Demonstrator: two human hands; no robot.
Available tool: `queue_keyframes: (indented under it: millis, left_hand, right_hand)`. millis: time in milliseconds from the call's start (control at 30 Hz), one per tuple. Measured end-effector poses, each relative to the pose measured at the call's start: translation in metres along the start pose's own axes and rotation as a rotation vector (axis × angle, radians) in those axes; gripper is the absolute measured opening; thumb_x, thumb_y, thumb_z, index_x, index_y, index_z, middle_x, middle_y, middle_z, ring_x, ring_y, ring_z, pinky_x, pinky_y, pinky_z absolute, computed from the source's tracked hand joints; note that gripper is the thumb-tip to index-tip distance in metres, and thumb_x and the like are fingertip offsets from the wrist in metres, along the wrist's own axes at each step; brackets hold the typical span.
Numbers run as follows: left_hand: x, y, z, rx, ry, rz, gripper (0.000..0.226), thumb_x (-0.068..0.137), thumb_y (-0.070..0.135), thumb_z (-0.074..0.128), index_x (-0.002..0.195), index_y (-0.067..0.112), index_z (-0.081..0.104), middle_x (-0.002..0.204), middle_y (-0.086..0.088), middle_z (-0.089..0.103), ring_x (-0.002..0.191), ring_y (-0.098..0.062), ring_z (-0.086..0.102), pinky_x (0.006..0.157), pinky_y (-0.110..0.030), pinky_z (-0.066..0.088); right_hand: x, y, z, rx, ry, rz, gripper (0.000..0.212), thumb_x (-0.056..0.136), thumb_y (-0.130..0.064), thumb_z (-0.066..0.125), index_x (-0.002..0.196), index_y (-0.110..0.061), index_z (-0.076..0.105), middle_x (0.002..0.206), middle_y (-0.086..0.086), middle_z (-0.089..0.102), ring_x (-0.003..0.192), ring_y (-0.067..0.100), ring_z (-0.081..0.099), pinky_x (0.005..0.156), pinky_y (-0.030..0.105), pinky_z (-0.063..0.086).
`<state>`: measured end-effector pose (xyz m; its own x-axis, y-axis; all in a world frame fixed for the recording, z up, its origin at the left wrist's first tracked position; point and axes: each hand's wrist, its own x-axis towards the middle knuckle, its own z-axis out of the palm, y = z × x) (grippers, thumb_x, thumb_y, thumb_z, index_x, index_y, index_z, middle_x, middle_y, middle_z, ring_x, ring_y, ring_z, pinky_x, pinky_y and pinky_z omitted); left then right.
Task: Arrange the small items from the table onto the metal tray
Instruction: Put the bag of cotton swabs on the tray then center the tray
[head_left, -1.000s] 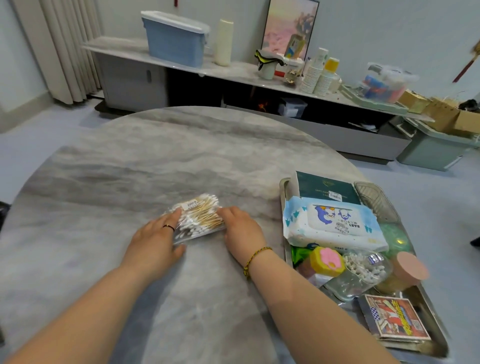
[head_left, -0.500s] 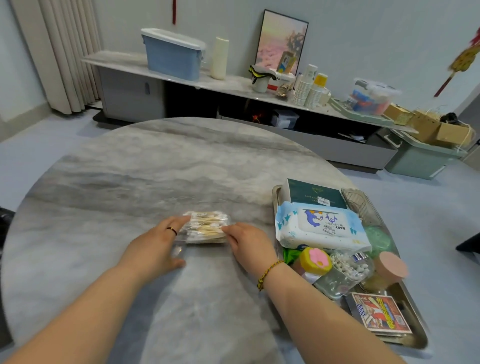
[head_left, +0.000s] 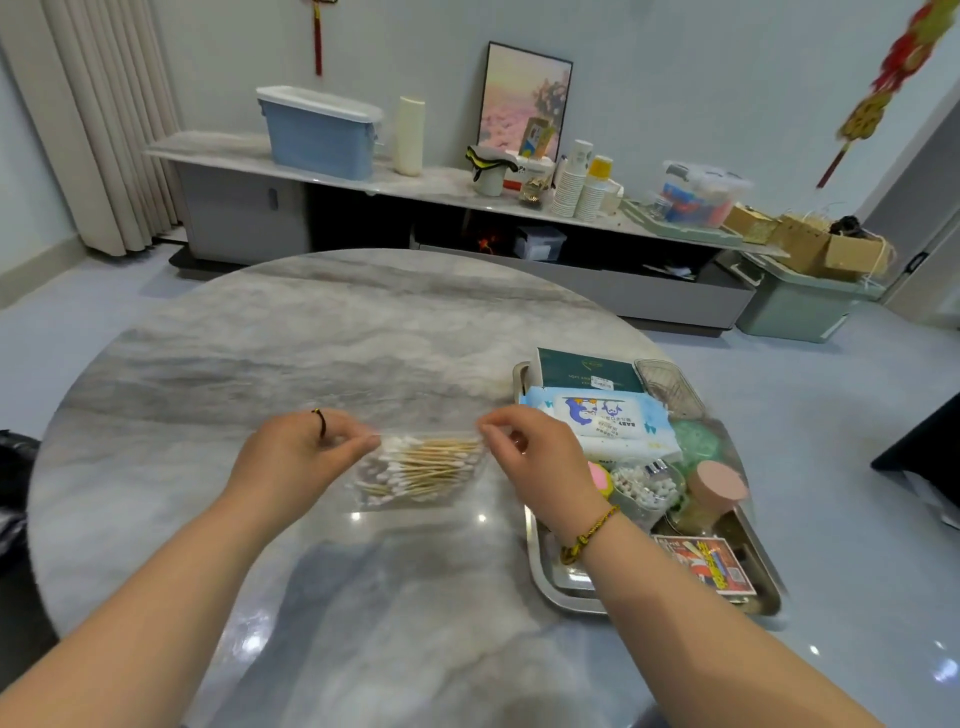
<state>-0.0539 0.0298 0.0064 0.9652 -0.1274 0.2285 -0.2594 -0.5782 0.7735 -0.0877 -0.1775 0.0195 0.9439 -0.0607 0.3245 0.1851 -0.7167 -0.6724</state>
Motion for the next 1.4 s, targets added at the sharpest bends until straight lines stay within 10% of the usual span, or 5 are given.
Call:
queue_keyframes:
  millis: [200, 367, 967, 1167, 1400]
  left_hand:
    - [-0.015, 0.037, 0.004, -0.291, -0.046, -0.028, 0.015, 0.080, 0.012, 0.064, 0.067, 0.018, 0.069, 0.036, 0.024, 0.058, 0.046, 0.014, 0.055, 0.048, 0.003, 0.037]
    - [-0.020, 0.070, 0.021, -0.361, -0.109, 0.054, 0.029, 0.081, 0.012, 0.063, 0.057, 0.029, 0.064, 0.039, 0.022, 0.060, 0.045, 0.009, 0.055, 0.046, 0.001, 0.039]
    - [-0.033, 0.079, 0.148, -0.152, -0.509, -0.005, 0.021, 0.080, 0.014, 0.064, 0.064, 0.025, 0.057, 0.062, 0.011, 0.057, 0.058, -0.004, 0.051, 0.058, -0.019, 0.042]
    - [-0.033, 0.072, 0.161, 0.022, -0.434, 0.040, 0.022, 0.081, 0.026, 0.062, 0.061, 0.031, 0.055, 0.068, 0.008, 0.062, 0.070, -0.013, 0.056, 0.065, -0.026, 0.040]
    - [-0.026, 0.066, 0.168, 0.122, -0.277, 0.022, 0.033, 0.077, 0.025, 0.066, 0.053, 0.032, 0.045, 0.070, 0.010, 0.051, 0.094, -0.021, 0.051, 0.069, -0.026, 0.034]
  right_hand:
    - [-0.023, 0.002, -0.043, 0.238, -0.211, 0.154, 0.039, 0.075, -0.021, 0.070, 0.109, -0.029, 0.051, 0.097, -0.016, 0.056, 0.065, -0.002, 0.047, 0.063, 0.003, 0.043]
    - [-0.047, 0.009, -0.063, 0.342, -0.437, 0.300, 0.031, 0.077, -0.014, 0.068, 0.097, -0.034, 0.057, 0.085, 0.006, 0.063, 0.070, 0.019, 0.054, 0.063, 0.034, 0.050]
    - [-0.090, 0.117, -0.116, 0.289, -0.147, 0.515, 0.020, 0.082, -0.008, 0.061, 0.072, -0.026, 0.061, 0.070, -0.006, 0.062, 0.056, -0.004, 0.060, 0.050, 0.002, 0.044]
    - [-0.081, 0.132, -0.104, 0.181, -0.212, 0.569, 0.019, 0.085, -0.018, 0.057, 0.071, -0.012, 0.047, 0.072, 0.011, 0.049, 0.069, 0.020, 0.046, 0.065, 0.031, 0.039]
    - [-0.078, 0.130, -0.094, -0.050, -0.167, 0.517, 0.029, 0.080, -0.027, 0.064, 0.064, -0.016, 0.042, 0.063, -0.004, 0.043, 0.056, 0.006, 0.040, 0.044, 0.009, 0.035]
